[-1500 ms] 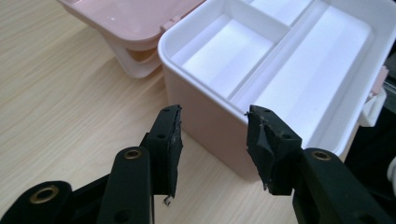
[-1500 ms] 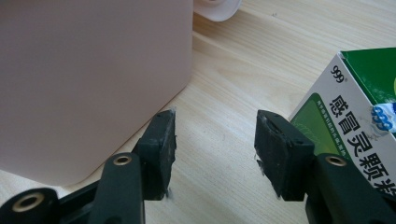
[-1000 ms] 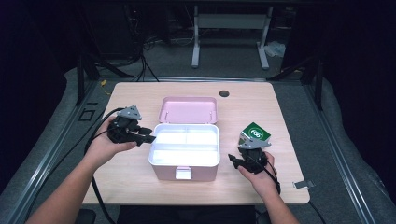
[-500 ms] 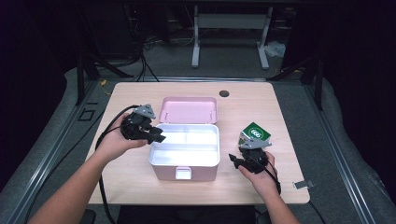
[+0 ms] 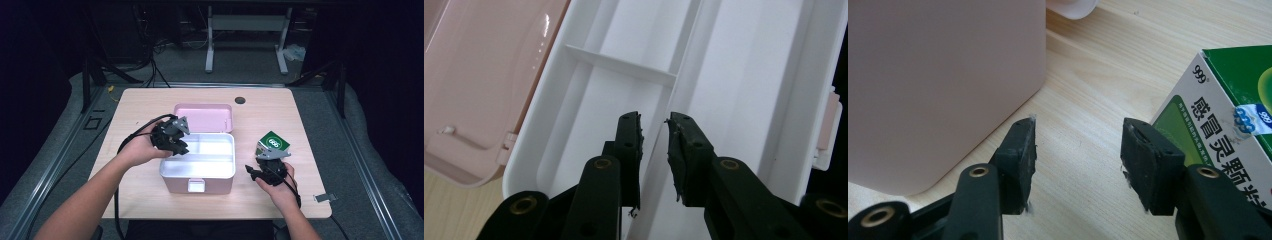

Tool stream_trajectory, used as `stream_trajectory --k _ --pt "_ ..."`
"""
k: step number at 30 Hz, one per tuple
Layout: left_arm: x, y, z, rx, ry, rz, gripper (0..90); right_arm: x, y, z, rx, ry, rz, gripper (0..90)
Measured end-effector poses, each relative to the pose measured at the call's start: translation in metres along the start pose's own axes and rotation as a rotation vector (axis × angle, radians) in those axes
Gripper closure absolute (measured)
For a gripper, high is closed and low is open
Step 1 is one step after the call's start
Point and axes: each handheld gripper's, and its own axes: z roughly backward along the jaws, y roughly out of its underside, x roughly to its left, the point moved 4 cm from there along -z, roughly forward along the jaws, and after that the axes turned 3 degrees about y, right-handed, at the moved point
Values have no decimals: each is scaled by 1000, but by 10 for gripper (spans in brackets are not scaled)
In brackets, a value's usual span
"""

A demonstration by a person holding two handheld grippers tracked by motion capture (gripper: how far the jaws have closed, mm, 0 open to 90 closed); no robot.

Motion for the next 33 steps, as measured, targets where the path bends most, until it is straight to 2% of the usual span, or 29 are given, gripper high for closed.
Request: stream_trajectory --k 4,5,12,15,19,24,29,30,33 --pt "-3 -7 -7 78 4 -56 751 0 0 0 0 -1 1 477" --pt "-4 -10 -10 110 -5 -71 751 0 0 0 1 -1 2 477" --pt "-2 -17 -17 162 -16 -89 739 0 1 0 5 -9 -1 477" --pt "-2 -20 -21 183 27 -89 791 1 1 0 7 -2 1 477" --pt "-2 -23 -24 209 55 -85 823 0 1 -1 3 -5 0 477" --pt "1 -27 -27 222 76 -101 846 1 1 -1 9 -5 5 476" --pt "1 -30 -32 265 92 -124 847 1 2 -2 10 -8 5 476" --pt "1 -31 -33 272 90 -126 857 1 2 -2 14 -22 2 476" --pt "1 -34 -34 297 94 -133 862 1 2 -2 14 -8 1 476"
